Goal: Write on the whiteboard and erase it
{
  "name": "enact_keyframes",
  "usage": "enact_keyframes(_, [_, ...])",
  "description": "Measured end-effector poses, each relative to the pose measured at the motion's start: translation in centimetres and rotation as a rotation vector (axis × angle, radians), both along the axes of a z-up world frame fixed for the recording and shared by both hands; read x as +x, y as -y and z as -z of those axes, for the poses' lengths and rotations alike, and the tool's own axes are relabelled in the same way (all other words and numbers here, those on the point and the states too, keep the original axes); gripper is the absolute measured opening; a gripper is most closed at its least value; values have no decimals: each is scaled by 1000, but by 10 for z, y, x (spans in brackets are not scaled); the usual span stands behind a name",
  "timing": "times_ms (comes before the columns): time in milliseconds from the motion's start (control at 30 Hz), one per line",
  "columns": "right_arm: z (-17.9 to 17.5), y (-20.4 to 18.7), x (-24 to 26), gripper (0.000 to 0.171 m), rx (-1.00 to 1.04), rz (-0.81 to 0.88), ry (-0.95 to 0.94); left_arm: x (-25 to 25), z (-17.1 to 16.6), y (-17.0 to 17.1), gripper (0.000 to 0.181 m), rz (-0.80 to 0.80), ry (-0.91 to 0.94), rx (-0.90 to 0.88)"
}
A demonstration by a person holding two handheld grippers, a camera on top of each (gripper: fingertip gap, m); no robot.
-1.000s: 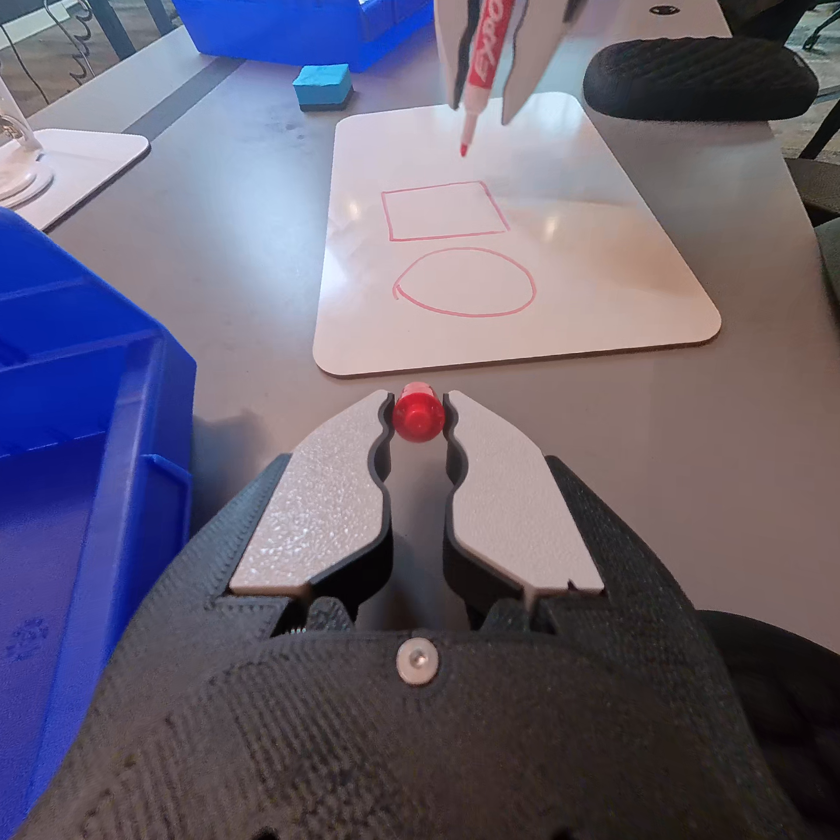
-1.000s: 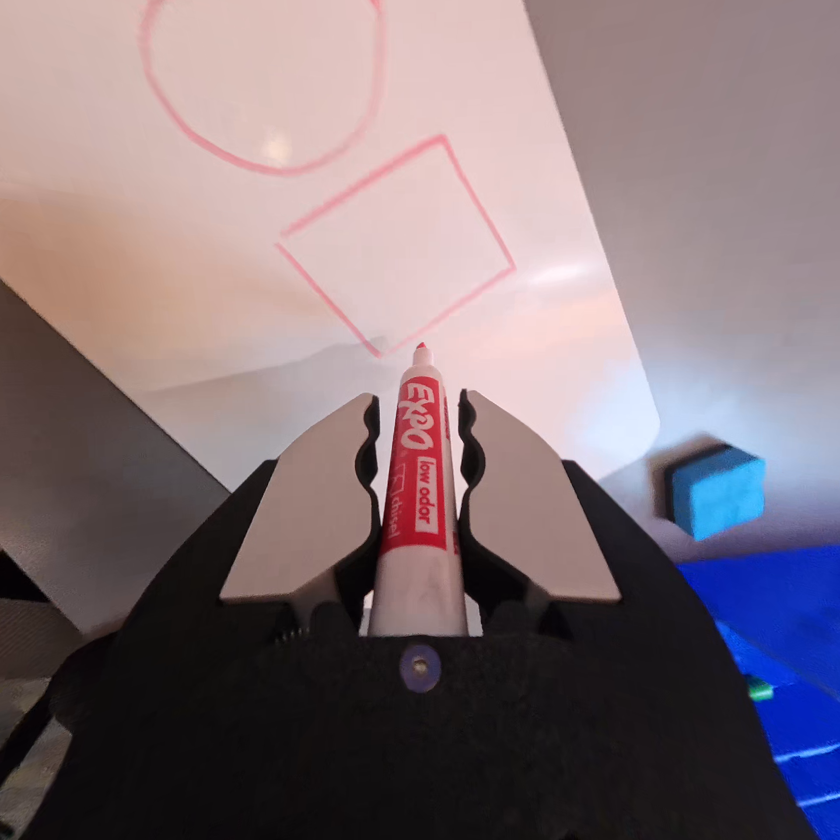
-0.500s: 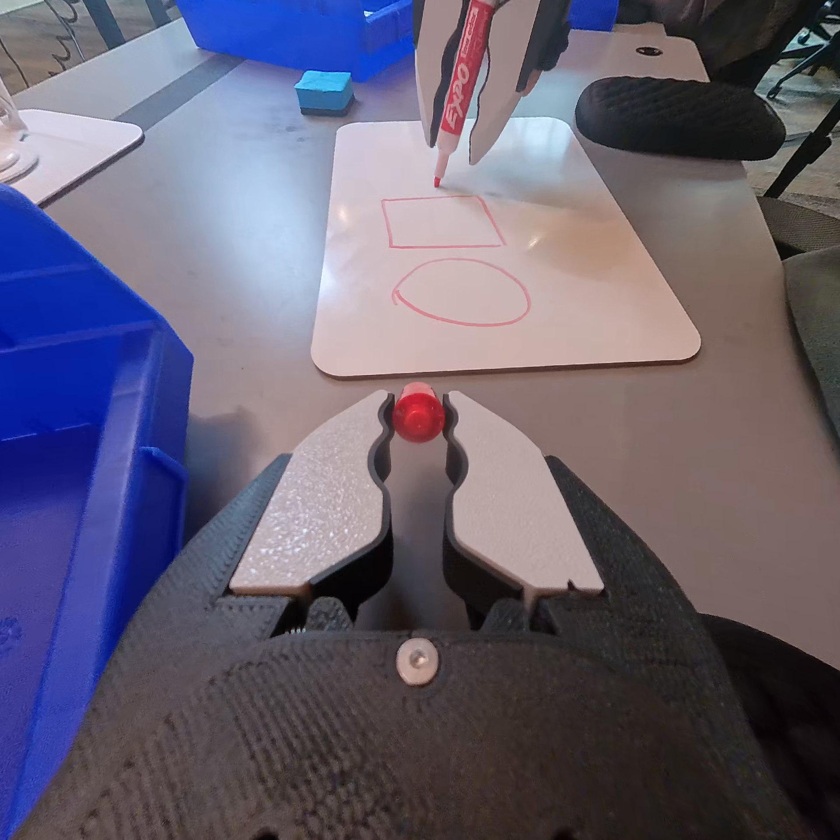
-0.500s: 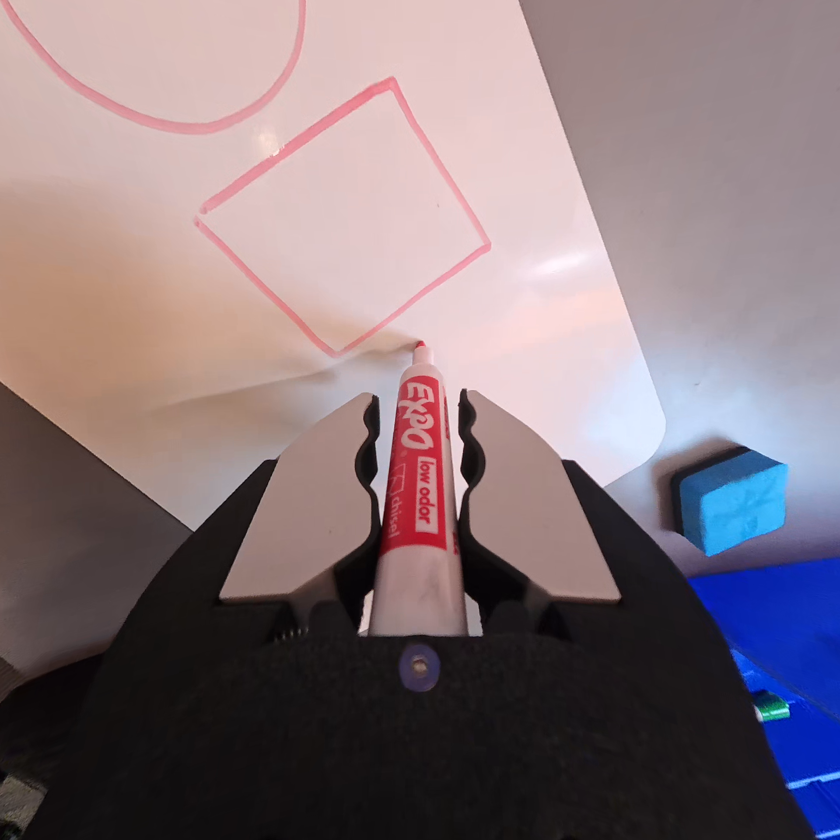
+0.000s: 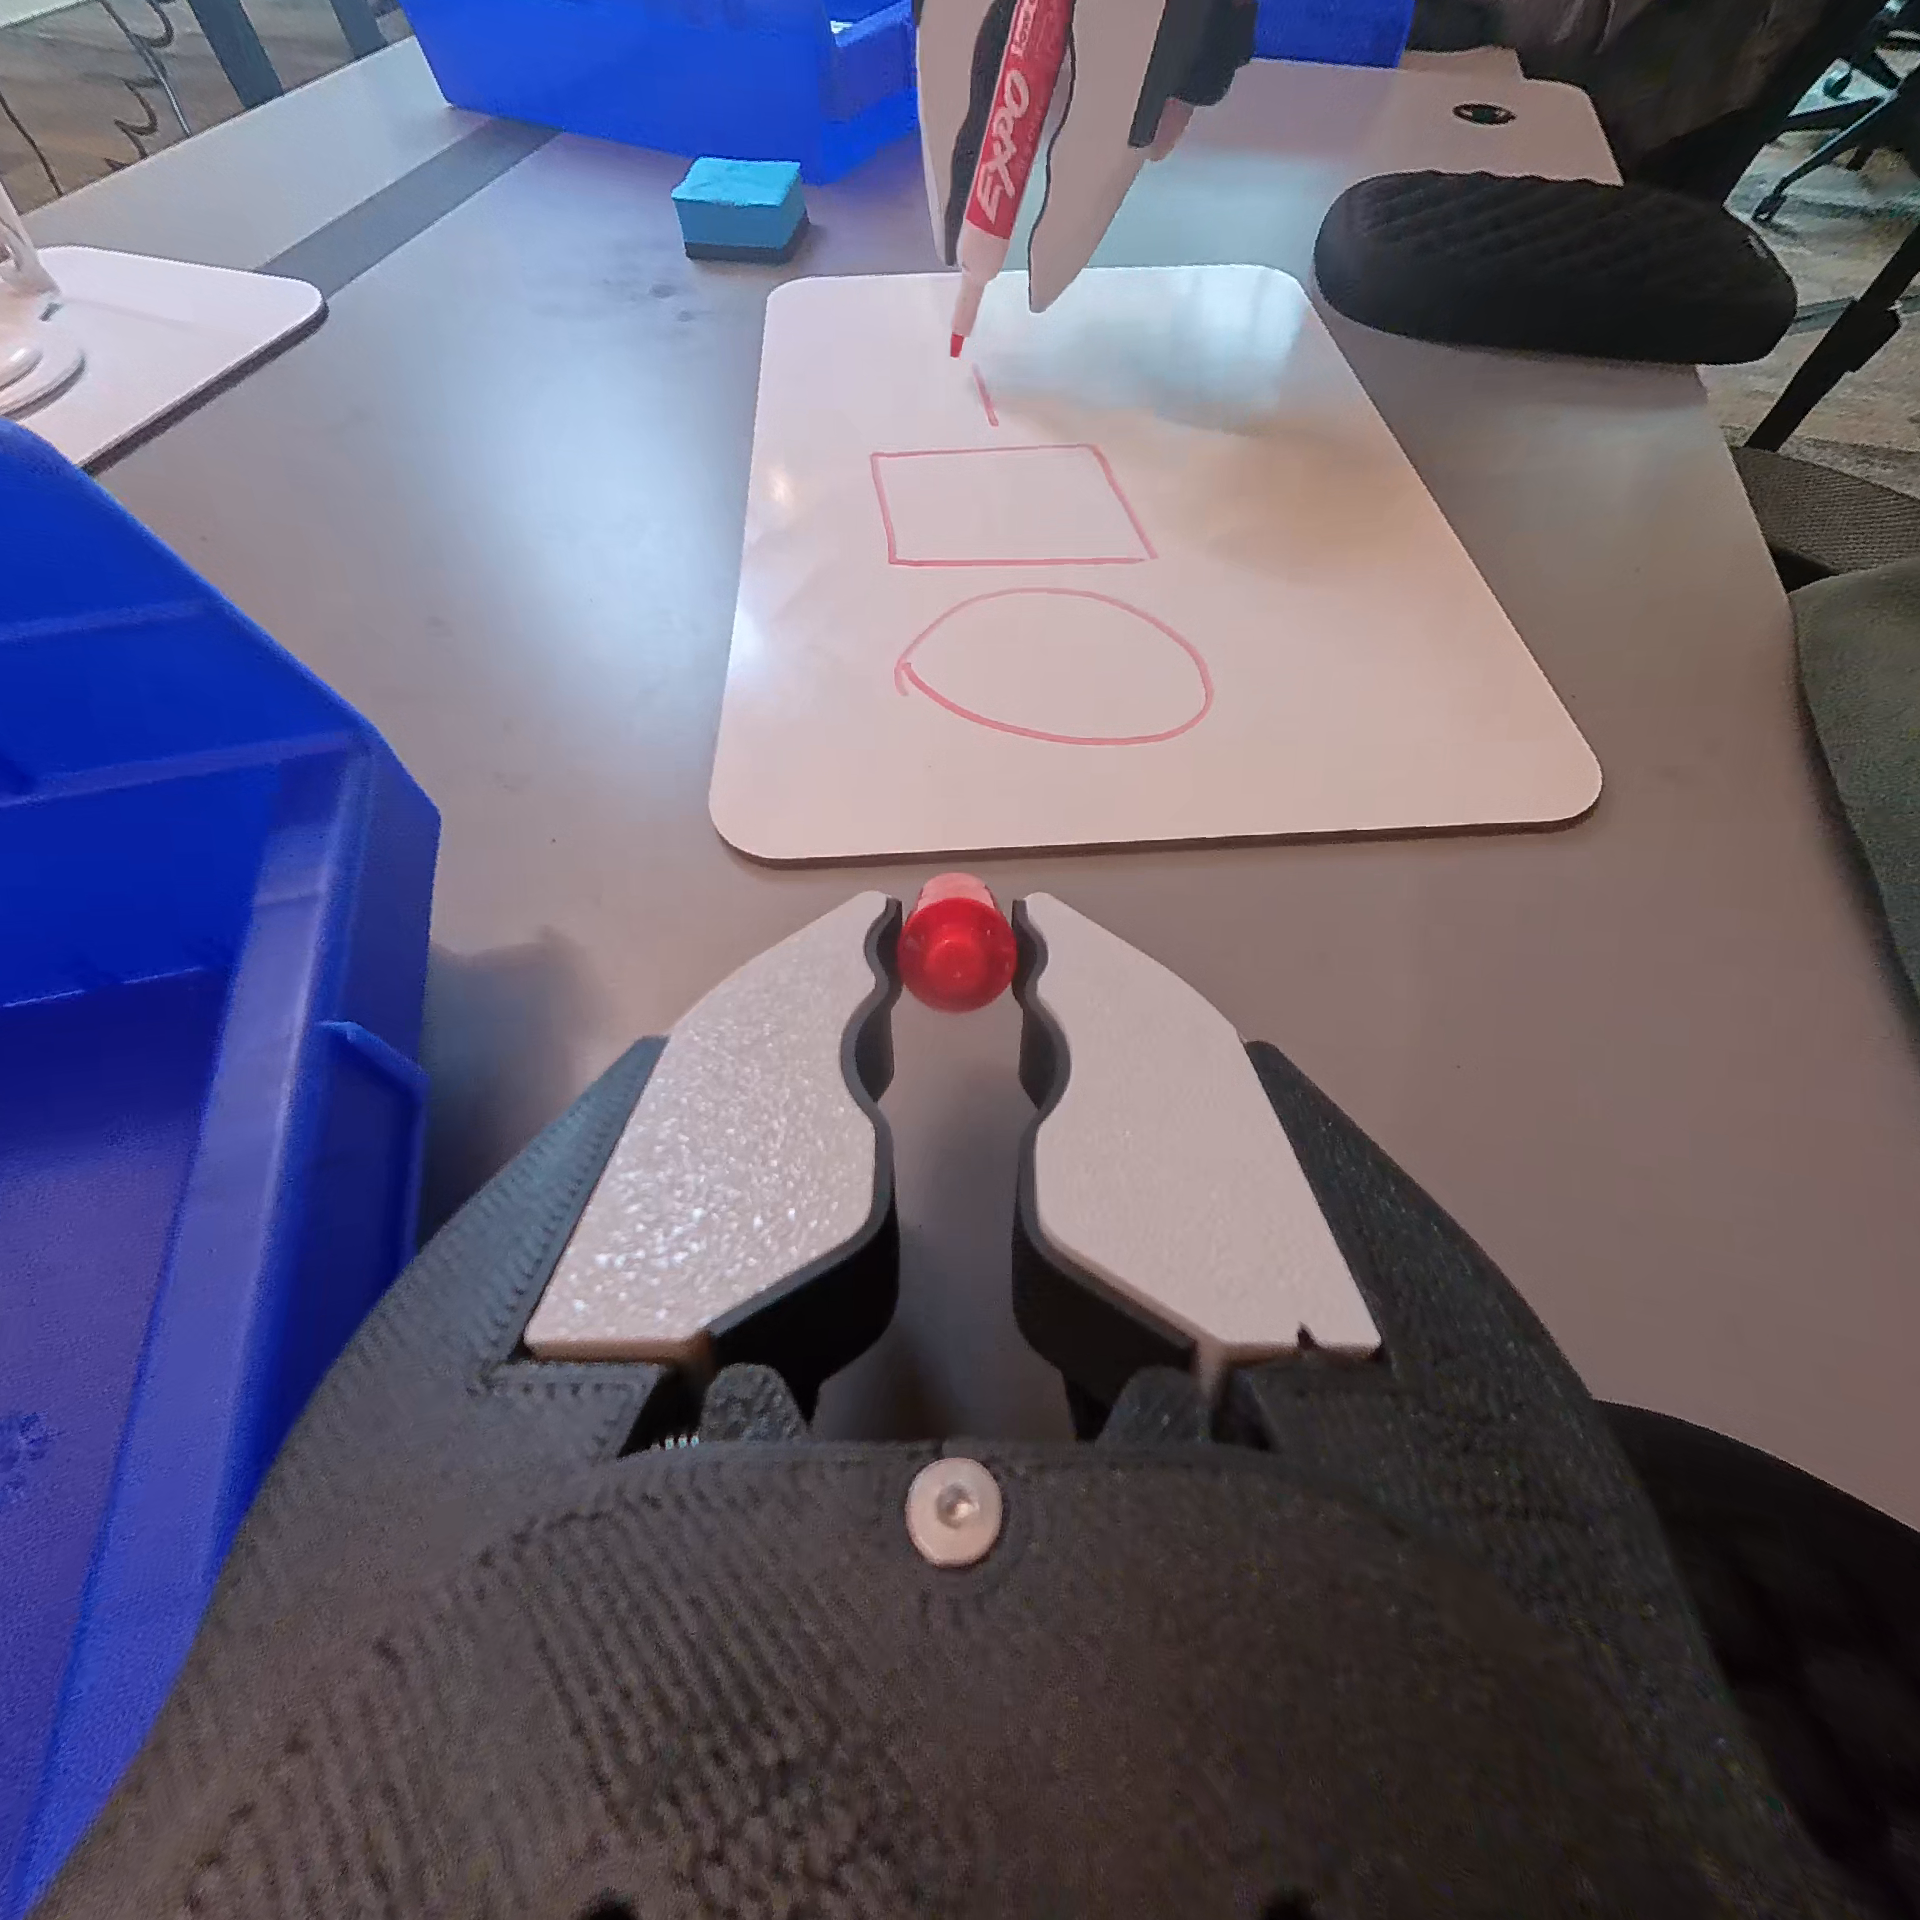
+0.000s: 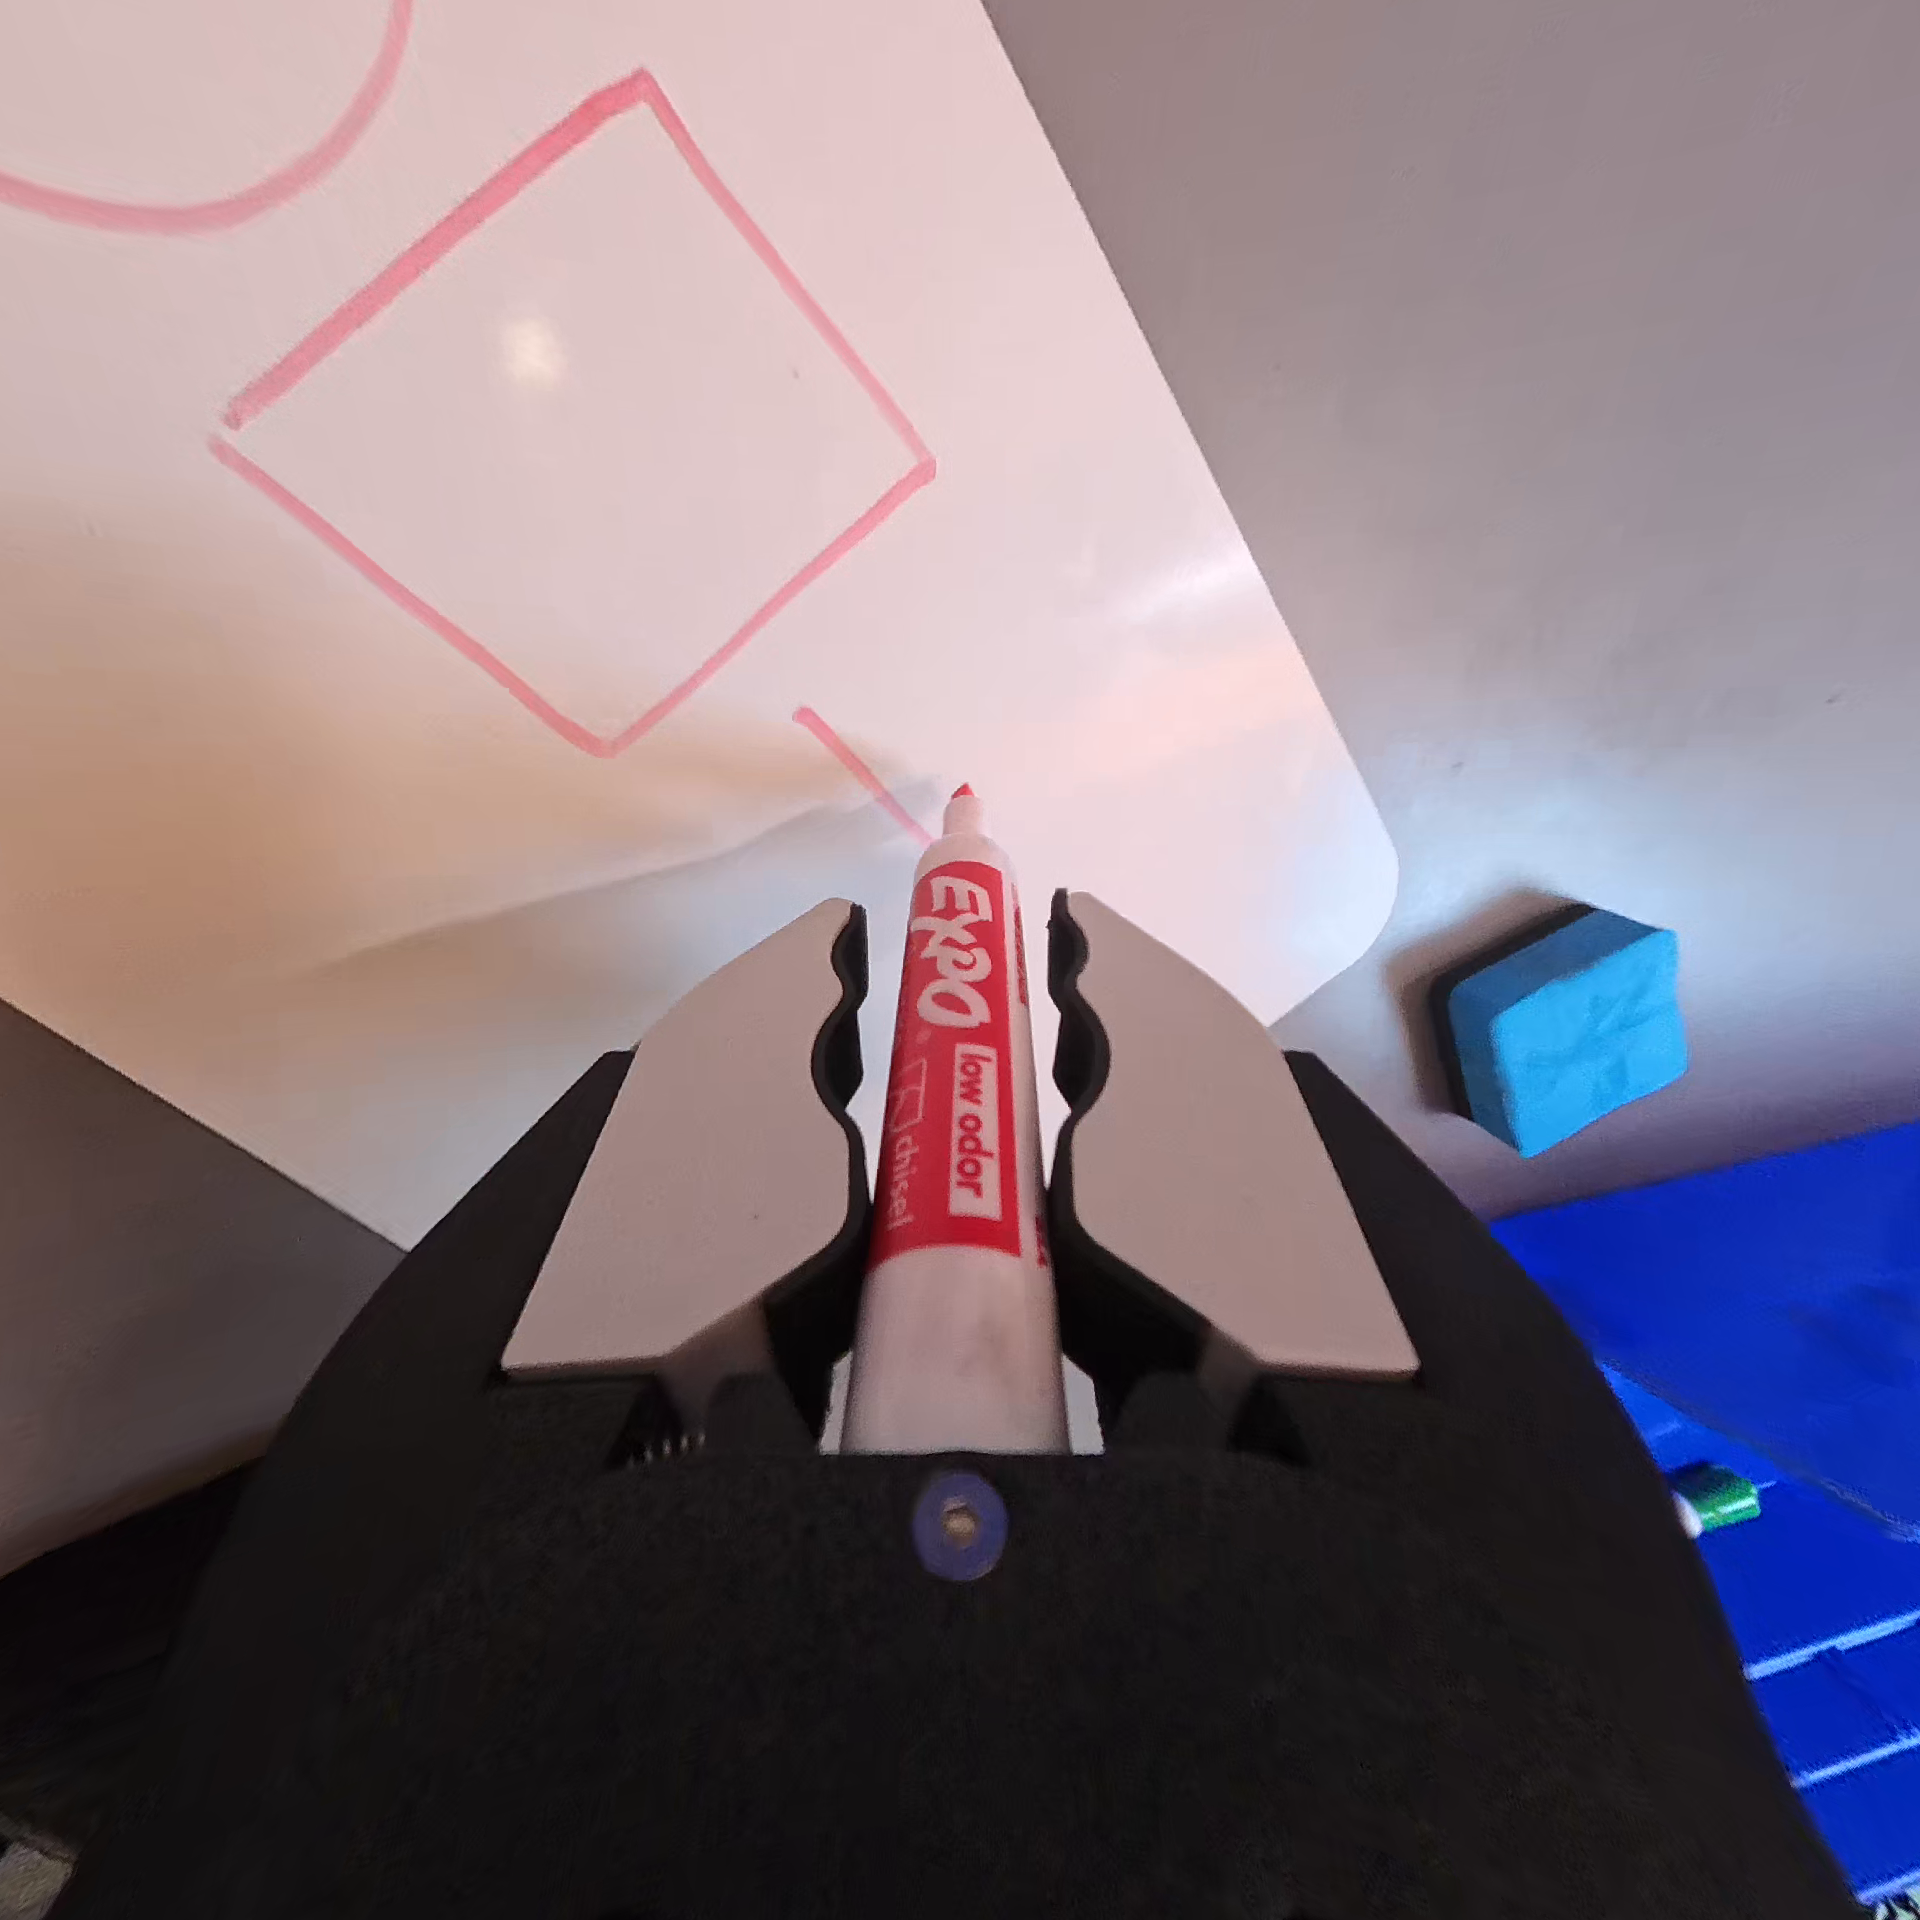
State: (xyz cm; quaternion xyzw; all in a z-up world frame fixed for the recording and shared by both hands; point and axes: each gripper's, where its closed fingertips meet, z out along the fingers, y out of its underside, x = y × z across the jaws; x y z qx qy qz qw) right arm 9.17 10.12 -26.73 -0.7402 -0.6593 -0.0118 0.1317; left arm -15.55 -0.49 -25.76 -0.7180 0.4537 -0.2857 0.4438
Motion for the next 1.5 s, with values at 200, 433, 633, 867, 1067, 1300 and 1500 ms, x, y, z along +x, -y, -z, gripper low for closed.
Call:
enact_keyframes(200, [8, 1, -2, 34, -16, -10, 22, 0, 0, 1, 20, 1, 0, 1])
enact_keyframes(433, [9, 1, 21, 34, -26, 33, 44, 0, 0, 1, 20, 2, 1, -1])
enact_keyframes(633, [9, 9, 21, 34, -48, 23, 47, 0, 0, 2, 20, 1, -2, 0])
enact_keyframes(867, [1, 17, 17, 34, -60, 8, 23, 0, 0, 3, 20, 4, -5, 3])
enact_keyframes(1067, [-2, -15, 31, 34, -12, 65, 11, 0, 0, 3, 20, 3, -6, 3])
enact_keyframes(1300, [3, -29, 26, 34, -18, 57, 17, -1, -1, 4, 20, 3, 1, -3])
enact_keyframes(1500, [4, -39, 23, 34, -29, 61, 30, -1, -1, 4, 20, 2, 7, -9])
